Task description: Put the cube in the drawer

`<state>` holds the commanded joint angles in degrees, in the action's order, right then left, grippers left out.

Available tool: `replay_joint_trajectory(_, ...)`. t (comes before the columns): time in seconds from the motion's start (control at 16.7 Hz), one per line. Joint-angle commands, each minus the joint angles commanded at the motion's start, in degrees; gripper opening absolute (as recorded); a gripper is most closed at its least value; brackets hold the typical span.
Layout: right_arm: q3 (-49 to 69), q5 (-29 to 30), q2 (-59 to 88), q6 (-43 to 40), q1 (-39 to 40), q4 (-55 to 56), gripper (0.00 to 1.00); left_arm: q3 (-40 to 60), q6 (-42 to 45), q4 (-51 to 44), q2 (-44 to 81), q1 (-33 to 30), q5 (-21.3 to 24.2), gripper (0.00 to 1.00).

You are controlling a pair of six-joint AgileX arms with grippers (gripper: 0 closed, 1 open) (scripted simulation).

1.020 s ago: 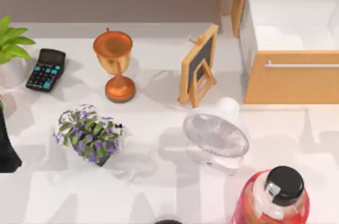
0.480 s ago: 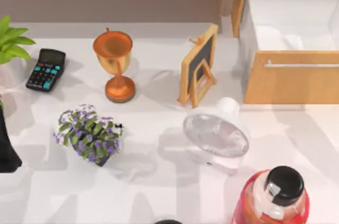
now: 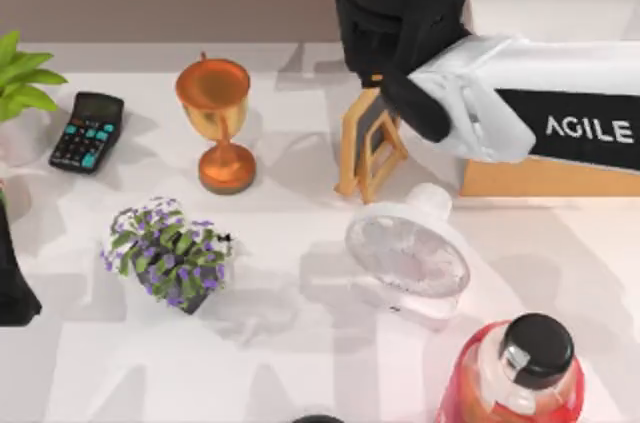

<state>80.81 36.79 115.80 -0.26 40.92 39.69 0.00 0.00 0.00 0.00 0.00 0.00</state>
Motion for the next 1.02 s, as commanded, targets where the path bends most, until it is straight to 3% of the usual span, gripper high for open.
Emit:
replay_joint_trajectory(0.42,16.3,10.0,23.1,1.0,4.1,1.6,1.00,0.0,0.0,0.0,0.0,0.0,0.0,1.00)
replay_joint_trajectory(1.02,20.6,9.6,25.4,1.1,3.3,-0.5,1.00,0.0,0.0,0.0,0.0,0.0,0.0,1.00)
